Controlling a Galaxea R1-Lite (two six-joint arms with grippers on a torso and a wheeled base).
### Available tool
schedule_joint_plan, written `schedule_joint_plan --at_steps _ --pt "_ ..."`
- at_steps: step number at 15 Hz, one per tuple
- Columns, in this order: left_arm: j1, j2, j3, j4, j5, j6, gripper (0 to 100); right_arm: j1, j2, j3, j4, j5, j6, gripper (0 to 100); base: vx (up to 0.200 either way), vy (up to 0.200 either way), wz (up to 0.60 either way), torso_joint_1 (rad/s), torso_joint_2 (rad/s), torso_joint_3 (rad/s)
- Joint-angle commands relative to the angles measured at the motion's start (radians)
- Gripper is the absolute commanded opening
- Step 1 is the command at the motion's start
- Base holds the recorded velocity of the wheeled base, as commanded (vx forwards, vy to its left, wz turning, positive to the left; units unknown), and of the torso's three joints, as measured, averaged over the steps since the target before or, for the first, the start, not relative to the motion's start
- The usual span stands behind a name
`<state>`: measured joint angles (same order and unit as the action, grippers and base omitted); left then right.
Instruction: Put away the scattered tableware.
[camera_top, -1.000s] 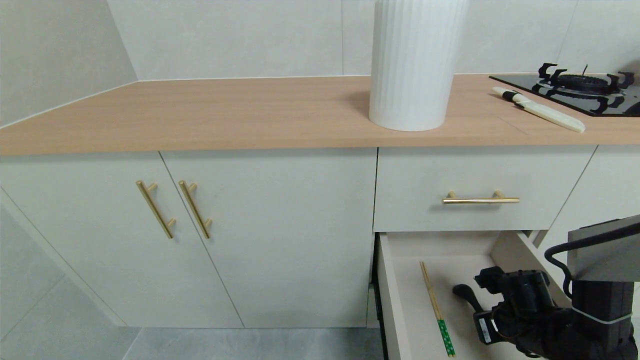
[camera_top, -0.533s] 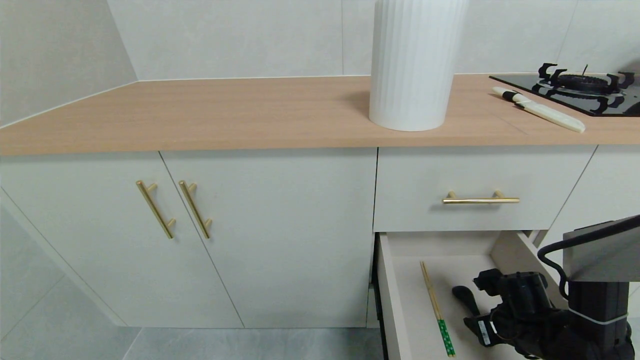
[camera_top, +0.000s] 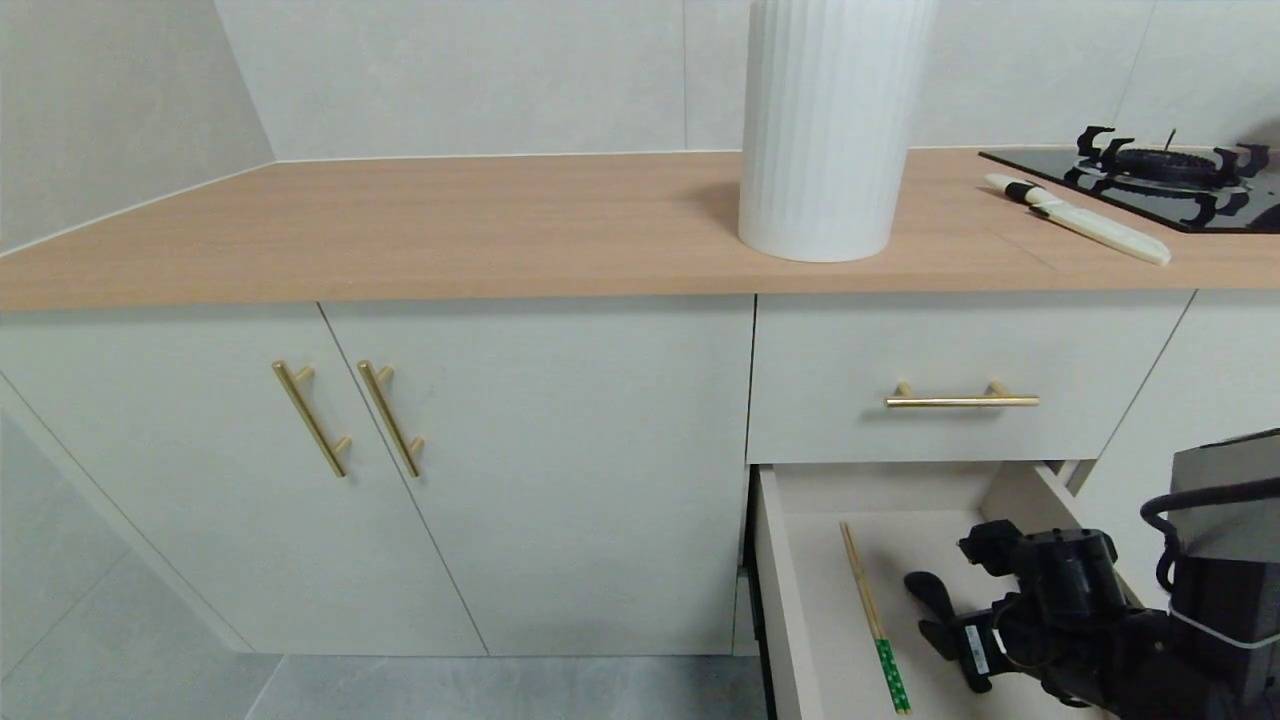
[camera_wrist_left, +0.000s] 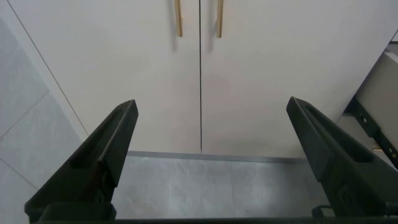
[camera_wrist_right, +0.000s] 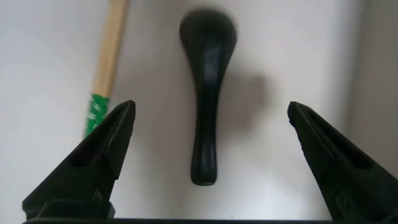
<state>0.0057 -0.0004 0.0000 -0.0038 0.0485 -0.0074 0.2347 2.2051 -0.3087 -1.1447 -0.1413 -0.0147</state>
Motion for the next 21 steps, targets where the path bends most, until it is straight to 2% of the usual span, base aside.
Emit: schedule_joint_plan --at_steps 1,4,7,8,9,11,14,17,21 --pt "0.000 0.000 0.000 -0.001 0.001 0.000 100 0.000 -0.166 0.002 0.092 0.000 -0.001 100 0.000 0.000 0.00 0.000 0.00 0.000" --pt "0.000 0.000 0.000 -0.001 0.001 0.000 100 0.000 -0.410 -0.030 0.312 0.000 -0.001 100 0.000 0.000 0.00 0.000 0.00 0.000" --pt "0.000 0.000 0.000 -0.001 0.001 0.000 100 0.008 -0.719 -0.078 0.680 0.009 0.064 100 0.000 0.000 0.00 0.000 0.00 0.000" --pt "0.000 0.000 0.000 -0.001 0.001 0.000 100 0.008 -0.752 -0.086 0.727 0.012 0.070 100 0.000 0.000 0.00 0.000 0.00 0.000" --pt "0.000 0.000 0.000 -0.001 0.001 0.000 100 0.008 -0.857 -0.092 0.885 0.019 0.073 100 0.000 0.000 0.00 0.000 0.00 0.000" --pt "0.000 0.000 0.000 -0.001 0.001 0.000 100 0.008 -0.956 -0.093 0.999 0.023 0.094 100 0.000 0.000 0.00 0.000 0.00 0.000" --pt "0.000 0.000 0.000 0.001 0.001 0.006 100 0.008 -1.039 -0.099 1.096 0.042 0.099 100 0.000 0.000 0.00 0.000 0.00 0.000" --pt "0.000 0.000 0.000 -0.001 0.001 -0.002 100 0.009 -1.050 -0.105 1.109 0.054 0.098 100 0.000 0.000 0.00 0.000 0.00 0.000" --pt "0.000 0.000 0.000 -0.001 0.001 -0.002 100 0.011 -1.056 -0.105 1.137 0.062 0.093 100 -0.200 0.000 0.00 0.010 0.00 0.002"
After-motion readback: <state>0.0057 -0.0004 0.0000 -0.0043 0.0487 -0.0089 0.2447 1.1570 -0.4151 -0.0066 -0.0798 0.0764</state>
